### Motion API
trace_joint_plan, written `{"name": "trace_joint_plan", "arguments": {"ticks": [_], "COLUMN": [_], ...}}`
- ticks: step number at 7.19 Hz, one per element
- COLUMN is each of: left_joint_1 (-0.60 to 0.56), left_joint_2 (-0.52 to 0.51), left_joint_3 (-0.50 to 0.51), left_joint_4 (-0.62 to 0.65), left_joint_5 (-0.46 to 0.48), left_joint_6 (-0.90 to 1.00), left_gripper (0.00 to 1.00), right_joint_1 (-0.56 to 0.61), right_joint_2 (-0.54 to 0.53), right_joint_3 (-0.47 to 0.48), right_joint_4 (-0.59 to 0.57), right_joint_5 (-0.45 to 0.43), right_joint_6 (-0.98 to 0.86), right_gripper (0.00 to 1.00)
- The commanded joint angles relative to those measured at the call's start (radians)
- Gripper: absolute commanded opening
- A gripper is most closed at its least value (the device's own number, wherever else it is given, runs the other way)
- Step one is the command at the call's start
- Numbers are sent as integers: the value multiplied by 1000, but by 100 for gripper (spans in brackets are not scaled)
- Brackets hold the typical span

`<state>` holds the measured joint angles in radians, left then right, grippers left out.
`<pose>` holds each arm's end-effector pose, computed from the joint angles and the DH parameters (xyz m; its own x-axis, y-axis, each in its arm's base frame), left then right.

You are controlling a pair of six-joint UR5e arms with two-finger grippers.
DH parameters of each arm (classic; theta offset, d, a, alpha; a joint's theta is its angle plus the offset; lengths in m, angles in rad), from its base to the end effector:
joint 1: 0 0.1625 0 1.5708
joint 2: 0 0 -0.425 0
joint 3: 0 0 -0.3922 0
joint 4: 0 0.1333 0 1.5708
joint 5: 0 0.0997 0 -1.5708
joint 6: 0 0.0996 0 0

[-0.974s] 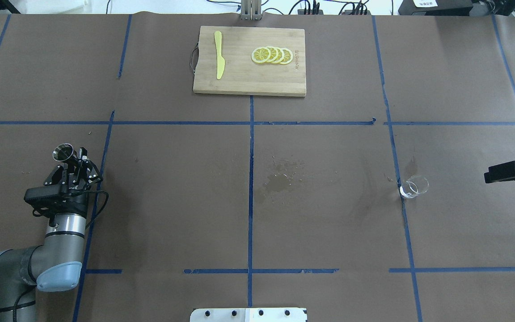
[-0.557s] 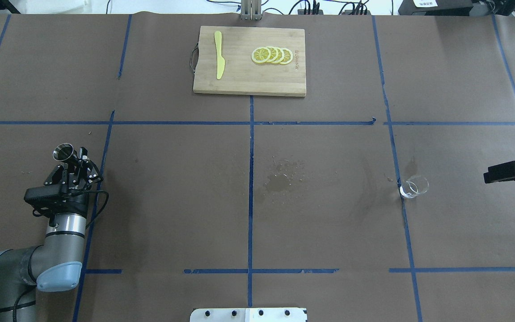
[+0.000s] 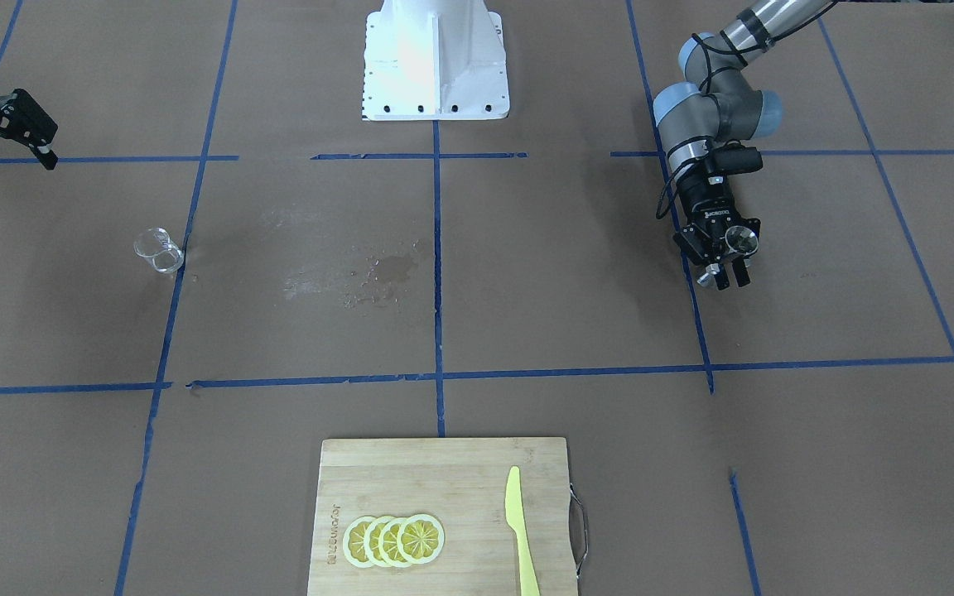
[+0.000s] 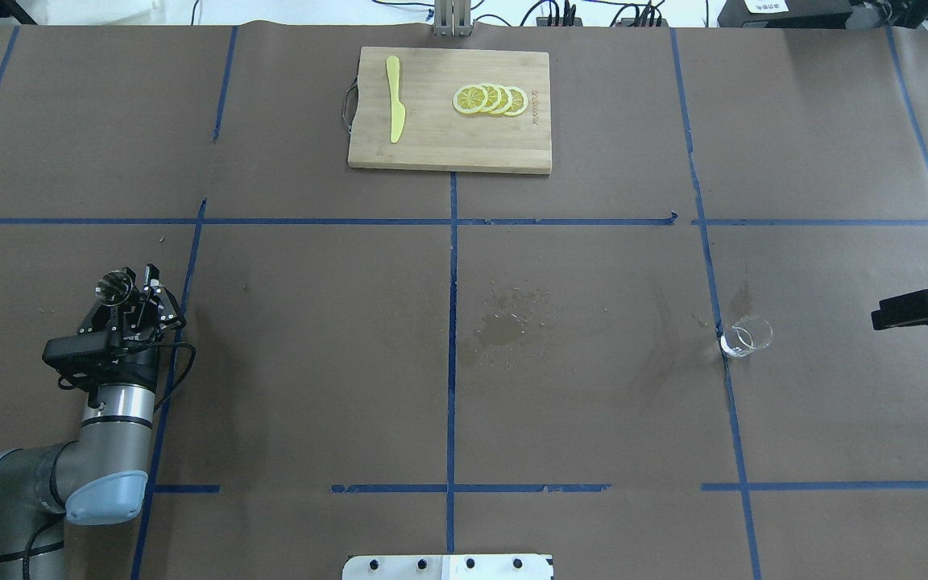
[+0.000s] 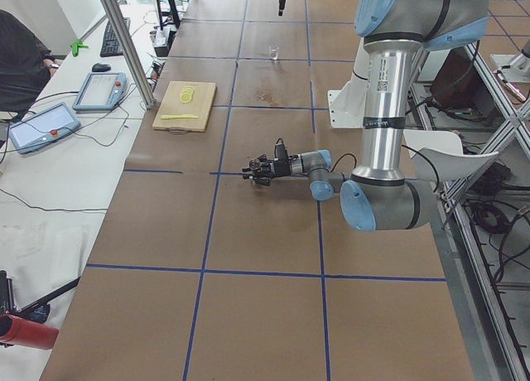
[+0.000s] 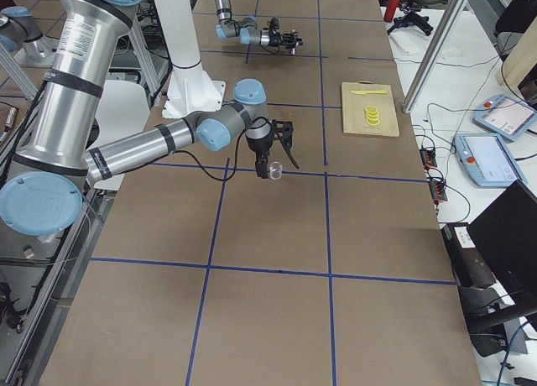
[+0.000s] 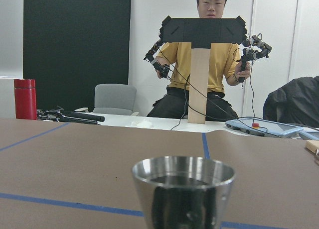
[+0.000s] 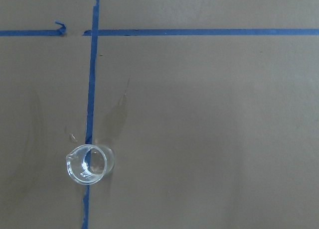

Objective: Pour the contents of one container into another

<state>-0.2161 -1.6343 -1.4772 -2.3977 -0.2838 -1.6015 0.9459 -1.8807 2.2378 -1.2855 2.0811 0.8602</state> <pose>0.4477 -0.3327 0.5466 0.6600 -0.1537 -0.7354 0.7512 0.1216 0.6488 -0.1476 -0.3494 0.4400 0.7050 0.0044 0.7092 -0.1011 0.9904 0.0944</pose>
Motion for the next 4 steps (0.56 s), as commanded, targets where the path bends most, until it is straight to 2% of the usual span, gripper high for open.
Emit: {"name": "trace_joint_plan", "arguments": {"ticks": [1, 3, 4], "left_joint_1": [0, 0, 0], "left_joint_2": [1, 1, -1], "left_joint_3": [0, 3, 3], "left_joint_4": [0, 0, 0], "left_joint_5": [0, 0, 0], "left_joint_6": [0, 0, 0], "left_gripper": [43, 44, 72], "right_joint_1": [1, 1, 1], "right_joint_2": [0, 0, 0], "right_joint_3": [0, 0, -1], "right_joint_4": [0, 0, 0], "right_joint_5": [1, 1, 1], "right_joint_6": [0, 0, 0], "right_gripper": [100, 100, 100]}}
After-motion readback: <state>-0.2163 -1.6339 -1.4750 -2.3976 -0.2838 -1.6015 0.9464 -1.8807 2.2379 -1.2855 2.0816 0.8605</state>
